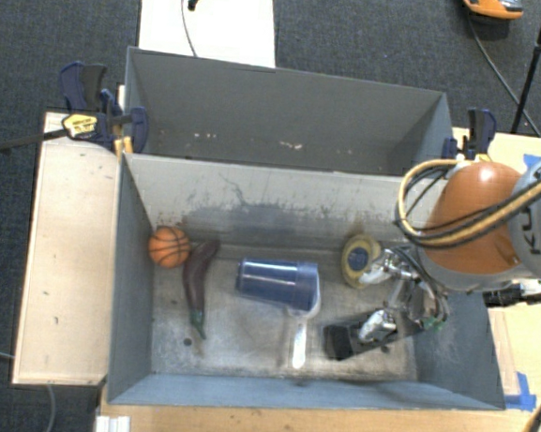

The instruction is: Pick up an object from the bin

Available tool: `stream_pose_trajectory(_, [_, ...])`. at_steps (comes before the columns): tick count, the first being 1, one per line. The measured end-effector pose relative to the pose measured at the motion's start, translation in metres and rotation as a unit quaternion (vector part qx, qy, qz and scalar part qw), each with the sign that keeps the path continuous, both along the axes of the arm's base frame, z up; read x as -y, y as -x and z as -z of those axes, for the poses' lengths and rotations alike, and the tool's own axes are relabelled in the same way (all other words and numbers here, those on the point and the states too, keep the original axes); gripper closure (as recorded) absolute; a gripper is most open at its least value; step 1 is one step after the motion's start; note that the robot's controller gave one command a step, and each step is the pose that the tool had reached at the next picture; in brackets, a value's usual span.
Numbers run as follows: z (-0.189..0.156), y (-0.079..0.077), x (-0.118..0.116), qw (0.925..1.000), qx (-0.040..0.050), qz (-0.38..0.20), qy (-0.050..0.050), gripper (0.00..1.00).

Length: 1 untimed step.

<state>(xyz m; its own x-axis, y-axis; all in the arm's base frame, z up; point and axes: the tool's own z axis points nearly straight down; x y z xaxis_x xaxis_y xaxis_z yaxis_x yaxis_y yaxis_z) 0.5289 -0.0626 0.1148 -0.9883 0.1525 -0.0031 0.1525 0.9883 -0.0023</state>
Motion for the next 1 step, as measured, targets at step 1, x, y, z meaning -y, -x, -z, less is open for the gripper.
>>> stream_pose_trajectory(1, [0.0017, 0.0003, -0.0006, 1.0000, 0.0003, 0.000, 0.000, 0.00])
